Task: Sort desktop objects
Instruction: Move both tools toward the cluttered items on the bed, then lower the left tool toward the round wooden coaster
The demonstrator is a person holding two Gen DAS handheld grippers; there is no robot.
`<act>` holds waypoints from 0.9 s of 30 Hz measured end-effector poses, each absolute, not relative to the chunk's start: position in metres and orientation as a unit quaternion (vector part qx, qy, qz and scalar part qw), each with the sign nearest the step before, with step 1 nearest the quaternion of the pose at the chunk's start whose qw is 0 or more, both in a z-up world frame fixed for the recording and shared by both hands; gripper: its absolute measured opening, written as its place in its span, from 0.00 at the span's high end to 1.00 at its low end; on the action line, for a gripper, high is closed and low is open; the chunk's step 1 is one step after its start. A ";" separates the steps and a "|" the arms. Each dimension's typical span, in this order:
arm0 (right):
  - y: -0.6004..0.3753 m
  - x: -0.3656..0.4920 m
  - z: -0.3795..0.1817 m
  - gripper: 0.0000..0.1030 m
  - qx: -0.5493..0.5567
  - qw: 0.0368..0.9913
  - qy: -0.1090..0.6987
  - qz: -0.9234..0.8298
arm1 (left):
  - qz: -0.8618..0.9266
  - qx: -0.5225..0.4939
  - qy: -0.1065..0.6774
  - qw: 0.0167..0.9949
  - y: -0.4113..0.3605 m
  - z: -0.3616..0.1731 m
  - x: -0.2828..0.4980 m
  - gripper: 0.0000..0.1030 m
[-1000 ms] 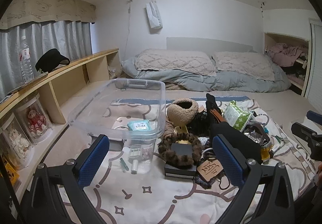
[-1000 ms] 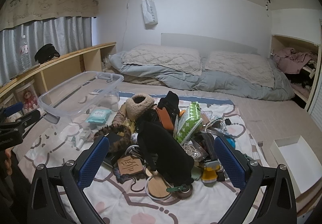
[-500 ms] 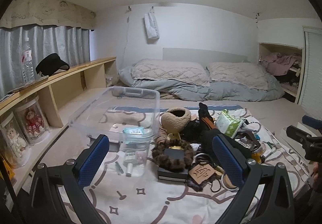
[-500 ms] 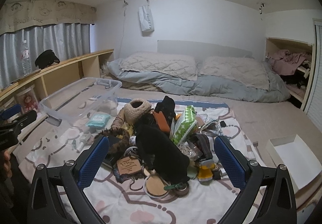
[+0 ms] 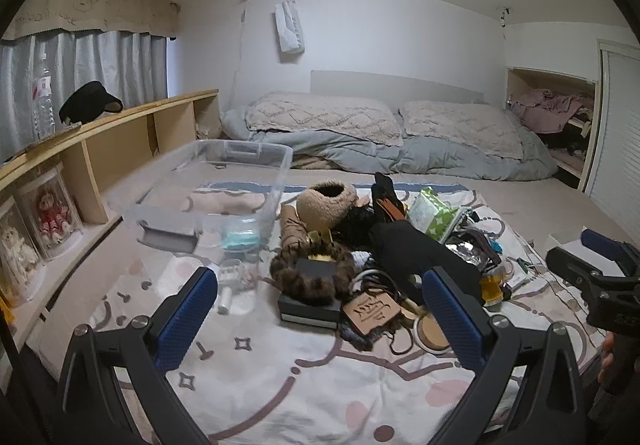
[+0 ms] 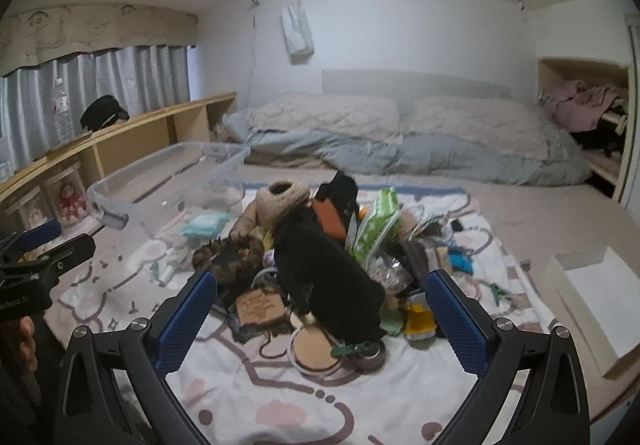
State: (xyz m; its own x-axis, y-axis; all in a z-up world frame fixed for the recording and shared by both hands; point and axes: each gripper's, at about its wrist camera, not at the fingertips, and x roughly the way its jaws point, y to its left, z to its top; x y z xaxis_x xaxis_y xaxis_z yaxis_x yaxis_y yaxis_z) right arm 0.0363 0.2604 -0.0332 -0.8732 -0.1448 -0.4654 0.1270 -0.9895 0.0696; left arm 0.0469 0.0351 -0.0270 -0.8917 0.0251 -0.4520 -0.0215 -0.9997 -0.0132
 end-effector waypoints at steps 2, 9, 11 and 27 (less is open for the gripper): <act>0.264 0.032 -0.039 0.00 0.249 0.073 -0.014 -0.966 | 0.973 -0.231 -0.010 0.011 0.039 -0.032 0.046 0.00; 0.274 0.020 -0.052 0.00 0.258 0.081 -0.014 -0.963 | 0.971 -0.238 -0.030 0.015 0.054 -0.048 0.031 0.00; 0.275 0.012 -0.053 0.00 0.254 0.083 -0.010 -0.964 | 0.971 -0.235 -0.029 0.013 0.058 -0.052 0.027 0.00; 0.314 -0.045 -0.149 0.00 0.310 0.024 0.002 -0.951 | 0.965 -0.258 -0.038 0.007 0.076 -0.098 -0.014 0.00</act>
